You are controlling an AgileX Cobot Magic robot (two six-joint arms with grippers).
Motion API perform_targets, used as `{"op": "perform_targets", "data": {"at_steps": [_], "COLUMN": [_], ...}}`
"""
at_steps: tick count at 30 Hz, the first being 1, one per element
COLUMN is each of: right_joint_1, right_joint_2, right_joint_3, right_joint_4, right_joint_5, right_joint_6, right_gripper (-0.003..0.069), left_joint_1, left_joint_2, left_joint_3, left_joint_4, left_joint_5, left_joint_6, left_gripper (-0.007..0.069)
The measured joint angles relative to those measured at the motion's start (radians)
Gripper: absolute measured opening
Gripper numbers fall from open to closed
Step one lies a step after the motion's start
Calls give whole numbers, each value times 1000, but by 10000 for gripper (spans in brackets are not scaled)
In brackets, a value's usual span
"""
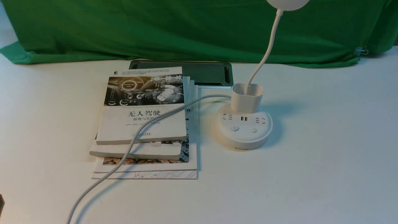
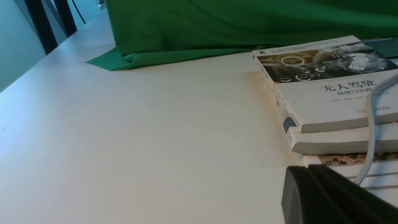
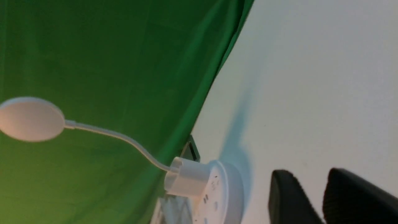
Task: Turn on the desk lamp on the white desktop with your hand.
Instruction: 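Press the button on the base of the white desk lamp with the right gripper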
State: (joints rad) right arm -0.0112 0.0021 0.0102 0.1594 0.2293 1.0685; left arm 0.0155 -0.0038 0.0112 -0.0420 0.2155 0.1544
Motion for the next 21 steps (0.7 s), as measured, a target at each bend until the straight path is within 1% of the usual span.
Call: {"op": "perform_targets", "data": {"at_steps": [3, 4, 6, 7, 8, 11, 13, 15, 16, 17, 18, 19, 20, 21], "right_joint_1": [0, 0, 0, 0, 0, 0, 5, 22, 34, 42, 46, 54, 62, 69], "right_joint_2": [0, 0, 0, 0, 0, 0, 0, 1, 15, 30, 35, 64, 100, 160], "right_joint_3": [0, 0, 0, 0, 0, 0, -16, -72, -118, -154, -163, -212, -264, -342], "right_joint_4": [-4, -21, -36, -36, -42, -45, -45, -45, -45, -46, -46, -47, -49, -49], "right_joint_5": [2, 0, -3, -4, -16, -68, -86, -95, -97, -95, -94, -87, -76, -60], "right_joint_6": [-19, -83, -164, -173, -240, -341, -409, -529, -620, -684, -718, -788, -878, -1000], "right_gripper": [241, 241, 241, 241, 241, 239, 223, 175, 130, 96, 80, 57, 38, 29], "left_joint_1": [0, 0, 0, 0, 0, 0, 0, 0, 0, 0, 0, 0, 0, 0], "left_joint_2": [0, 0, 0, 0, 0, 0, 0, 0, 0, 0, 0, 0, 0, 0], "left_joint_3": [0, 0, 0, 0, 0, 0, 0, 0, 0, 0, 0, 0, 0, 0], "left_joint_4": [0, 0, 0, 0, 0, 0, 0, 0, 0, 0, 0, 0, 0, 0], "left_joint_5": [0, 0, 0, 0, 0, 0, 0, 0, 0, 0, 0, 0, 0, 0], "left_joint_6": [0, 0, 0, 0, 0, 0, 0, 0, 0, 0, 0, 0, 0, 0], "left_gripper": [21, 21, 21, 21, 21, 21, 21, 21, 21, 21, 21, 21, 21, 21]}}
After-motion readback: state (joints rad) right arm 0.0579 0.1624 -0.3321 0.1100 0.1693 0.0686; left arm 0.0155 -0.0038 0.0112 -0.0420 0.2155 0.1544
